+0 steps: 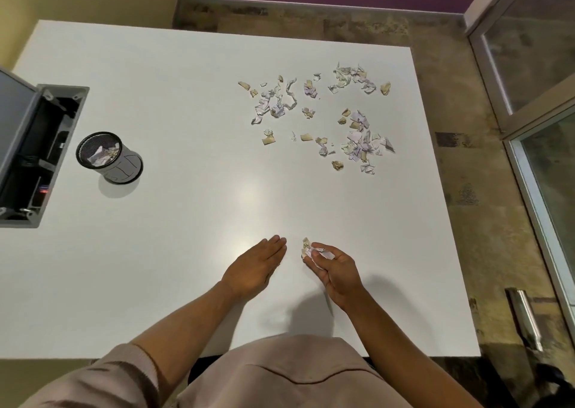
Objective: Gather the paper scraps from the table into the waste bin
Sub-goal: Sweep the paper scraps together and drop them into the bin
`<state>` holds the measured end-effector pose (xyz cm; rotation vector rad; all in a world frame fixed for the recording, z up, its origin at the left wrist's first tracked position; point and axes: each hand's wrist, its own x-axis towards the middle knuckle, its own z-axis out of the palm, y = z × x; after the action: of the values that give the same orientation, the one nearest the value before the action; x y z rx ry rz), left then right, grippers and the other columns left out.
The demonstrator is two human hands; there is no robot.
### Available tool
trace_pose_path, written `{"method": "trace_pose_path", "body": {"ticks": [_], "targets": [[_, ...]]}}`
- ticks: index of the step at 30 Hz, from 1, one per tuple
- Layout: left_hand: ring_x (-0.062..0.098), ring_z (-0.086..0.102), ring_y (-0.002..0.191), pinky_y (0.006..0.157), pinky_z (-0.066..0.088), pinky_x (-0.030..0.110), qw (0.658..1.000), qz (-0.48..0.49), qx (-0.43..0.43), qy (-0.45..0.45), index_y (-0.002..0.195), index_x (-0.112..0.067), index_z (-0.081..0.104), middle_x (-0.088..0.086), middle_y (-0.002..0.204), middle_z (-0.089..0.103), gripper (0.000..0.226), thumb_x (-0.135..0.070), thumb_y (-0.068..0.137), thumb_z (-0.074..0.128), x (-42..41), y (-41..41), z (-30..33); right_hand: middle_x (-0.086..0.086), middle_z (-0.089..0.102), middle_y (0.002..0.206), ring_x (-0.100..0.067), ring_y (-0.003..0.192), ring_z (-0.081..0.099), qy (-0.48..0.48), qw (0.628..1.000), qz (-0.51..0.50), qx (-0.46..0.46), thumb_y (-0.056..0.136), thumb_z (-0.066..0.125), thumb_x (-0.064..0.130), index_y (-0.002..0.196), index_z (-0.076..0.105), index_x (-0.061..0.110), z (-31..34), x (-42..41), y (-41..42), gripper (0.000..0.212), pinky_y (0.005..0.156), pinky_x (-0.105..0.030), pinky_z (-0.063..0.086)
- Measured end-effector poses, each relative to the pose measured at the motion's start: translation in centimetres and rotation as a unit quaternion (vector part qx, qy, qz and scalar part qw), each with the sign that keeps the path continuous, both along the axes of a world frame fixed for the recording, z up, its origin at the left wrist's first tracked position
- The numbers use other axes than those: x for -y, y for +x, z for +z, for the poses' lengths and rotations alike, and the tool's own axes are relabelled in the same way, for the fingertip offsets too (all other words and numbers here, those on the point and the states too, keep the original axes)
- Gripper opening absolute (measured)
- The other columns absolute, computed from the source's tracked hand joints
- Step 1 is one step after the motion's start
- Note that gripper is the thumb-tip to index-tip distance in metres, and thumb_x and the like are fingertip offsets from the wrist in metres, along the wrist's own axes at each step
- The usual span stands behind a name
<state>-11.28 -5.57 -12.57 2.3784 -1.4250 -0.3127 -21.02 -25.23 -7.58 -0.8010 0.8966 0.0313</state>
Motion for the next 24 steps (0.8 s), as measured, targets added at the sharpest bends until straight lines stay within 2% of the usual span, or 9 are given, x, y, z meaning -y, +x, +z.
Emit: {"method": "trace_pose_path", "body": {"ticks": [2,6,9,14,18,21,24], "targets": [[0.025,0.048,0.133,0.11,0.039,0.042,1.0,0.007,0.003,0.0,0.133,-0.007,0.057,0.006,0.142,0.052,0.039,-0.019,0.097,0.049,-0.9,-0.6,0.3,-0.016,0.072,0.11,-0.033,0.103,0.069,0.002,1.0,0.002,0.002,0.085,0.067,-0.002,0.098,0.073,0.003,-0.1,-0.3,0.1,0.015,0.085,-0.034,0.058],[0.027,0.04,0.139,0.111,0.038,0.042,0.999,0.011,-0.004,0.032,0.136,-0.01,0.053,0.006,0.147,0.047,0.048,-0.038,0.101,0.038,-2.2,-1.7,0.9,-0.016,0.073,0.107,-0.033,0.103,0.069,0.013,1.0,-0.001,0.009,0.086,0.066,-0.004,0.099,0.072,0.001,-0.1,-0.8,0.2,0.015,0.081,-0.032,0.058],[0.029,0.044,0.135,0.106,0.042,0.039,0.999,-0.016,0.015,0.032,0.136,-0.013,0.054,0.008,0.145,0.049,0.048,-0.041,0.1,0.041,-3.2,-1.8,1.3,-0.014,0.073,0.107,-0.032,0.103,0.069,0.013,1.0,0.008,0.01,0.086,0.066,-0.002,0.101,0.071,0.001,0.0,-1.1,0.3,0.016,0.082,-0.032,0.058],[0.028,0.054,0.127,0.1,0.049,0.038,0.997,-0.056,0.053,-0.014,0.126,-0.012,0.064,0.007,0.136,0.058,0.035,-0.019,0.094,0.052,-4.8,-1.6,0.7,-0.015,0.073,0.107,-0.033,0.103,0.069,0.012,1.0,0.013,0.011,0.086,0.066,-0.004,0.098,0.073,0.002,0.1,-1.5,0.6,0.015,0.085,-0.034,0.058],[0.026,0.065,0.106,0.087,0.054,0.034,0.99,-0.08,0.109,-0.04,0.108,-0.007,0.072,0.005,0.117,0.069,0.028,-0.014,0.093,0.049,-4.8,-0.7,0.8,-0.015,0.073,0.106,-0.033,0.102,0.069,0.005,1.0,0.024,0.01,0.085,0.066,-0.003,0.099,0.072,0.002,0.3,-1.8,0.7,0.016,0.082,-0.032,0.058],[0.024,0.06,0.081,0.07,0.051,0.033,0.994,-0.066,0.09,-0.017,0.092,-0.007,0.069,0.001,0.103,0.067,0.012,-0.006,0.091,0.056,-4.4,-0.3,1.1,-0.013,0.074,0.105,-0.032,0.102,0.07,0.004,1.0,0.027,0.004,0.085,0.067,-0.003,0.098,0.073,0.003,0.4,-2.0,0.5,0.016,0.082,-0.032,0.058],[0.023,0.058,0.08,0.061,0.051,0.034,0.996,-0.054,0.053,0.037,0.089,-0.008,0.068,-0.001,0.095,0.066,0.02,-0.003,0.089,0.048,-4.3,0.0,1.7,-0.013,0.074,0.106,-0.032,0.102,0.069,0.006,0.999,0.031,0.004,0.085,0.066,-0.003,0.097,0.073,0.004,0.4,-2.2,0.5,0.015,0.083,-0.034,0.058]]}}
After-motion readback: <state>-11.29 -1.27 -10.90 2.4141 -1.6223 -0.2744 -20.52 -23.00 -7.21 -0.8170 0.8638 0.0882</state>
